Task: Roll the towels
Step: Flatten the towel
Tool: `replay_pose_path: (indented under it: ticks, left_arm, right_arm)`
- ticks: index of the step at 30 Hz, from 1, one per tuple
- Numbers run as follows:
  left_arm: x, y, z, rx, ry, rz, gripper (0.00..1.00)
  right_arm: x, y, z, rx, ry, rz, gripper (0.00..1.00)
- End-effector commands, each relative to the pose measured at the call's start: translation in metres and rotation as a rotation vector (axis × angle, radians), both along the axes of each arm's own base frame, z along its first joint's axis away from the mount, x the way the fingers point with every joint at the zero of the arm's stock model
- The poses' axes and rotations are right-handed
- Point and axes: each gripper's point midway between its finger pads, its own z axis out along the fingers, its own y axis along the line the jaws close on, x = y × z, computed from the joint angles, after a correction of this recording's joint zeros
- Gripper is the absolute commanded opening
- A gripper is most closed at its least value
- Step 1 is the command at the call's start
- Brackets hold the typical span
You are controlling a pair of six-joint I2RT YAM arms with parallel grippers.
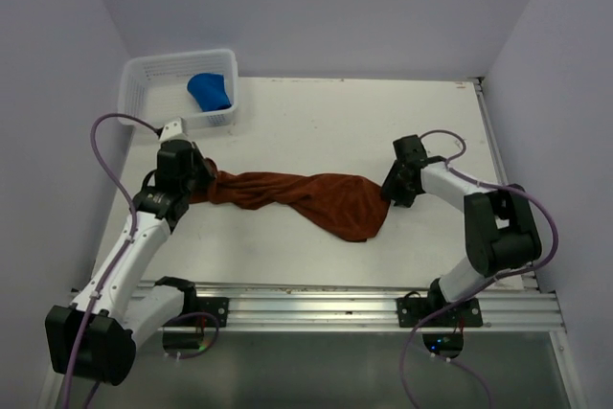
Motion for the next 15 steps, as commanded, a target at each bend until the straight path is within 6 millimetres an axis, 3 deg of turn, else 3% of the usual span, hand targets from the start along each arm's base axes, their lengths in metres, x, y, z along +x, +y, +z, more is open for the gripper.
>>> replay_pose_path:
  ticks: [1,2,7,9,10,12,15]
  left_arm:
    - [0.009,-0.003,0.009,-0.024,-0.045,-0.006,0.00]
    - [0.010,-0.003,0.008,-0.020,-0.041,-0.006,0.00]
    - [0.014,-0.001,0.010,-0.008,-0.044,0.002,0.00]
    - [0.018,0.000,0.011,-0.004,-0.049,0.007,0.00]
    - [0.021,-0.001,0.016,-0.006,-0.061,0.005,0.00]
    - [0.028,-0.002,0.017,-0.005,-0.061,0.008,0.00]
    - [0.043,-0.003,0.022,-0.002,-0.056,0.007,0.00]
  right_arm:
    - [0.019,0.011,-0.005,0.050,-0.059,0.031,0.46]
    - [0.022,0.012,-0.010,0.049,-0.048,0.032,0.44]
    - [0.035,0.014,-0.012,0.043,-0.052,0.062,0.12]
    - [0.046,0.017,-0.002,0.048,-0.081,0.083,0.00]
    - [0.051,0.018,0.004,0.047,-0.098,0.095,0.00]
    - [0.069,0.020,0.029,0.037,-0.170,0.127,0.00]
    - [0.096,0.023,0.093,0.016,-0.356,0.208,0.00]
